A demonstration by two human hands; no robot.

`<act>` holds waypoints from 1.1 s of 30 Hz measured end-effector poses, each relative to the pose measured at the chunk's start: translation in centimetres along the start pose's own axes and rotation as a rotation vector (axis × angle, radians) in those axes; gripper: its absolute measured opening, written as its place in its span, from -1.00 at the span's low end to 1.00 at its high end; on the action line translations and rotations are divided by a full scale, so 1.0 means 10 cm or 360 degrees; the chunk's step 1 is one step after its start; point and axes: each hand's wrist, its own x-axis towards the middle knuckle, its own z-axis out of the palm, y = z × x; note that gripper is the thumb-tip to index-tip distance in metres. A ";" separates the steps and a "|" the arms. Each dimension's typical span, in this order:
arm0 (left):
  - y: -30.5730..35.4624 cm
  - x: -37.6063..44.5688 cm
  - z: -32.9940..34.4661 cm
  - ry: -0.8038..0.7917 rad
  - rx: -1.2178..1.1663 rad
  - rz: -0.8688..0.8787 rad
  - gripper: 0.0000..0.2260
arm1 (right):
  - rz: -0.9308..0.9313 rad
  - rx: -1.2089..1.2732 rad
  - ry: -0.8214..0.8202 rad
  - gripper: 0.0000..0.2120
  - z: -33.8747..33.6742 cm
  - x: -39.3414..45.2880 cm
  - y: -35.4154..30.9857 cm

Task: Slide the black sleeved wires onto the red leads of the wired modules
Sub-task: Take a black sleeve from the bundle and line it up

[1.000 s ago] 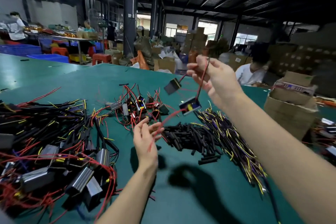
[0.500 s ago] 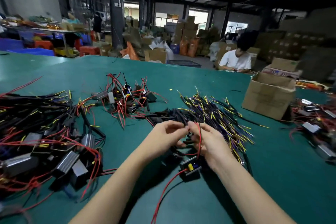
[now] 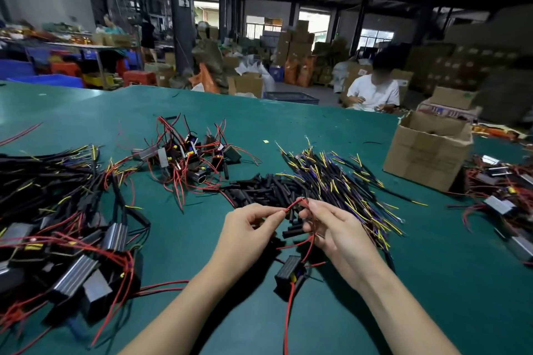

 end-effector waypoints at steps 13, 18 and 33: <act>0.01 0.09 -0.05 0.0122 -0.0910 -0.0325 -0.83 | -0.0060 0.0141 0.0187 -0.82 0.05 0.08 0.10; 0.04 0.09 -0.10 -0.0005 -0.0978 -0.0310 -0.78 | 0.0020 0.0222 0.0131 -0.90 0.09 0.06 0.10; 0.09 0.03 -0.03 -0.0056 -0.0288 0.0136 -0.83 | -0.1331 -0.1627 0.0035 -0.63 0.09 -0.13 -0.01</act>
